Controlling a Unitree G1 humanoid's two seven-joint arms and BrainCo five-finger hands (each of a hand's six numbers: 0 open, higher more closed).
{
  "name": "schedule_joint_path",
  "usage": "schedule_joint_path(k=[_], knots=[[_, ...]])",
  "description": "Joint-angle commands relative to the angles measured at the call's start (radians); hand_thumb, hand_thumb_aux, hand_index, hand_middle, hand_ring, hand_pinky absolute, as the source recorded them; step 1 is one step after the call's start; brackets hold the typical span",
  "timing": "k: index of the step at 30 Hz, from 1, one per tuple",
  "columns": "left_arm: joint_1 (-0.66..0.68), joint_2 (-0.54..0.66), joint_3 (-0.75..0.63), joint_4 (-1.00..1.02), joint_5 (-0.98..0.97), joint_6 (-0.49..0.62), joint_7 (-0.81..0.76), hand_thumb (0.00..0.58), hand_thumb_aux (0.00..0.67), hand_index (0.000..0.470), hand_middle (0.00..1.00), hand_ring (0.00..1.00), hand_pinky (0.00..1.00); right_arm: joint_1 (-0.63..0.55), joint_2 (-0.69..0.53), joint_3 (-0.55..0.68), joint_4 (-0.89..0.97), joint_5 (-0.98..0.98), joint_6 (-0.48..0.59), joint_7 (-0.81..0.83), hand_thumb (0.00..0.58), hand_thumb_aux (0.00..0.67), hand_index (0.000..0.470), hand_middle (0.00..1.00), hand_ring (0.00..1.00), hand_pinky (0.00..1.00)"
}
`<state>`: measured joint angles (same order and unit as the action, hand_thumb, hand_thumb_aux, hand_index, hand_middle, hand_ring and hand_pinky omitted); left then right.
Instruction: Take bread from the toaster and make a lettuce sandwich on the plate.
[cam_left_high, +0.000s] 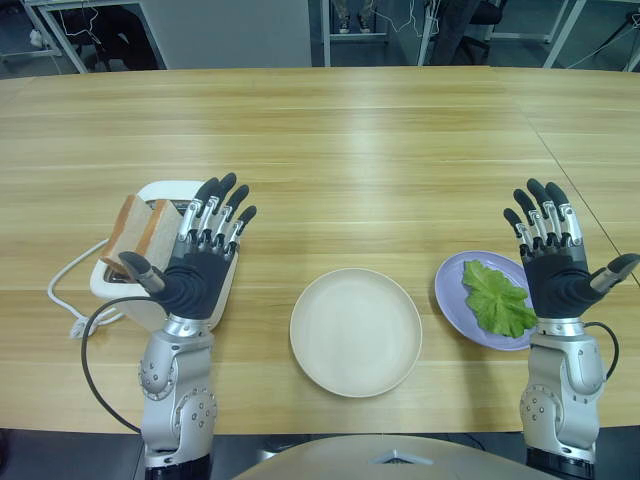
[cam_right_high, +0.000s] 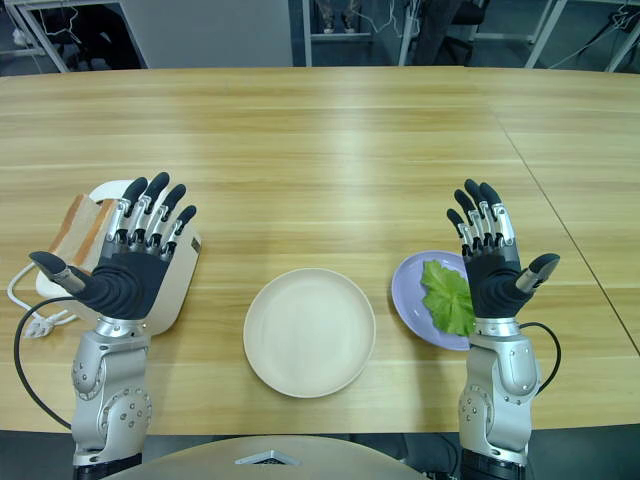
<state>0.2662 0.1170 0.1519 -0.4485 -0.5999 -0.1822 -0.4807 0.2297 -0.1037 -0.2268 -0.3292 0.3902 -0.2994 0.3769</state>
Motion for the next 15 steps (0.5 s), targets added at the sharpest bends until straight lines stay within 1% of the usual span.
schedule_joint_path(k=[1, 8, 12, 13, 15], knots=[[0.0, -0.003, -0.005, 0.014, 0.025, -0.008, 0.008, 0.0, 0.0, 0.0, 0.0, 0.0, 0.0, -0.006, -0.006, 0.016, 0.024, -0.036, -0.012, -0.008, 0.0, 0.0, 0.0, 0.0, 0.0, 0.0], [-0.007, -0.005, -0.01, 0.025, 0.038, -0.014, 0.011, 0.0, 0.0, 0.0, 0.0, 0.0, 0.0, -0.017, -0.007, 0.034, 0.03, -0.07, -0.013, -0.026, 0.0, 0.0, 0.0, 0.0, 0.0, 0.0], [-0.023, -0.004, -0.009, 0.026, 0.061, -0.016, 0.027, 0.0, 0.0, 0.0, 0.0, 0.0, 0.0, -0.005, -0.007, 0.036, 0.038, -0.097, -0.038, -0.032, 0.0, 0.0, 0.0, 0.0, 0.0, 0.0], [-0.035, -0.003, 0.0, 0.008, 0.079, -0.008, 0.058, 0.0, 0.0, 0.0, 0.0, 0.0, 0.0, -0.001, -0.004, 0.035, 0.039, -0.104, -0.04, -0.04, 0.0, 0.0, 0.0, 0.0, 0.0, 0.0], [-0.076, 0.008, 0.046, -0.083, 0.135, 0.06, 0.19, 0.0, 0.0, 0.0, 0.0, 0.0, 0.0, -0.001, 0.001, 0.029, 0.041, -0.113, -0.04, -0.059, 0.0, 0.0, 0.0, 0.0, 0.0, 0.0]])
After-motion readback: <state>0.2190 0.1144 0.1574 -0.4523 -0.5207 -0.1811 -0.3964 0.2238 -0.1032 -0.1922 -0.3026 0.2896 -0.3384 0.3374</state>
